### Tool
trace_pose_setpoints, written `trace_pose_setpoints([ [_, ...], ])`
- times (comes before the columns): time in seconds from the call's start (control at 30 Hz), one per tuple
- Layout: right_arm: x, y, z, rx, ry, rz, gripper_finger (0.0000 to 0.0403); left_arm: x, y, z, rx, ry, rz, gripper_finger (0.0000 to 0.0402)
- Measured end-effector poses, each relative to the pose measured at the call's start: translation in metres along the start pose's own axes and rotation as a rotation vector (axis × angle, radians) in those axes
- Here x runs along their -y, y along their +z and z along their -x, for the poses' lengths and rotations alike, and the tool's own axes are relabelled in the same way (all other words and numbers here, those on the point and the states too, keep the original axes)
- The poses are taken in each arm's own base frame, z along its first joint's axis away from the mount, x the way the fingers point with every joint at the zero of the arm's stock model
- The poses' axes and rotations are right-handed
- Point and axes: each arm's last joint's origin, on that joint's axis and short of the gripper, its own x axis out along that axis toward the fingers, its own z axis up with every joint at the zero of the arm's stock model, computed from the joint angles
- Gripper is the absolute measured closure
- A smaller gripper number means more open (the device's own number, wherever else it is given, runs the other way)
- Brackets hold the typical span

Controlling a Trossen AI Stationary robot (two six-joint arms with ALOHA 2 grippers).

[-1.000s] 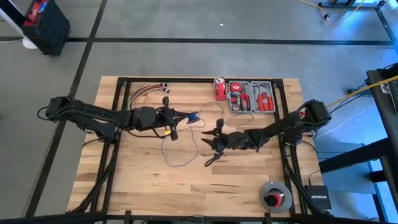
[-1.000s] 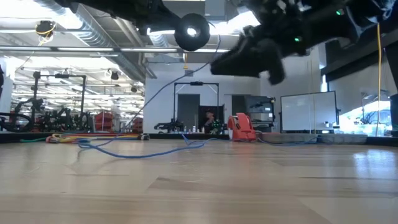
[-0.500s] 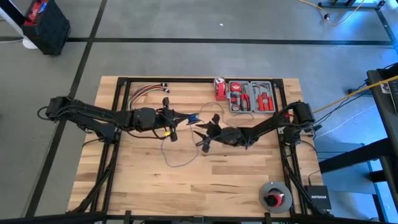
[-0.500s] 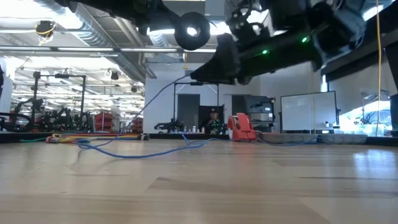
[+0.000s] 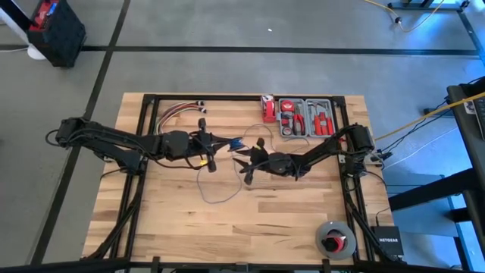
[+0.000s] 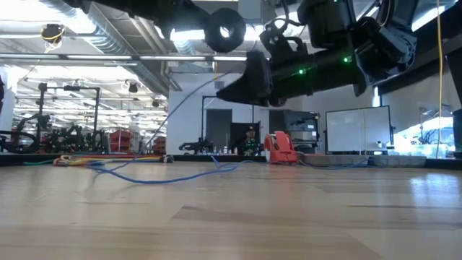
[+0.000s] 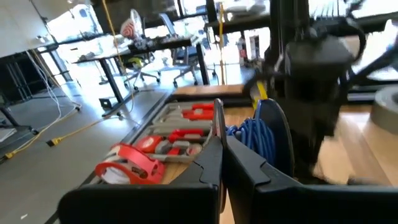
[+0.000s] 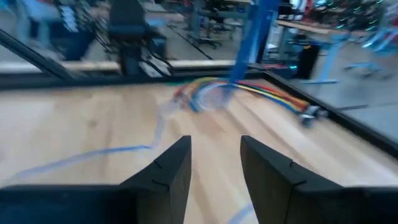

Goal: Coil cords
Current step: Coil the blue wire on the black spool

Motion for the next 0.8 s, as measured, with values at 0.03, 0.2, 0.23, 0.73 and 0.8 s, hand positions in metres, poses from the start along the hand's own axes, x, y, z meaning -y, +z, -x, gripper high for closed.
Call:
trace_pose_setpoints([
  [0.03, -0.001, 0.0, 0.001, -0.016, -0.02, 0.03, 0.0261, 0.0, 0.001, 0.0, 0.005, 0.015, 0.006, 0.04],
  [0.2, -0.01, 0.007, 0.014, -0.098, -0.168, 0.283, 0.0261, -0.001, 0.001, 0.003, -0.016, 0.2, 0.002, 0.04],
  [0.23, -0.014, 0.009, 0.018, -0.104, -0.178, 0.345, 0.0261, -0.002, 0.001, 0.003, -0.02, 0.229, 0.002, 0.04],
  [0.73, -0.039, 0.028, 0.014, -0.131, -0.052, 1.283, 0.0261, -0.001, 0.0, -0.001, -0.005, 0.249, 0.06, 0.0399],
  [0.8, -0.039, 0.031, 0.009, -0.124, -0.005, 1.361, 0.0261, -0.001, 0.0, -0.001, -0.004, 0.25, 0.062, 0.0399],
])
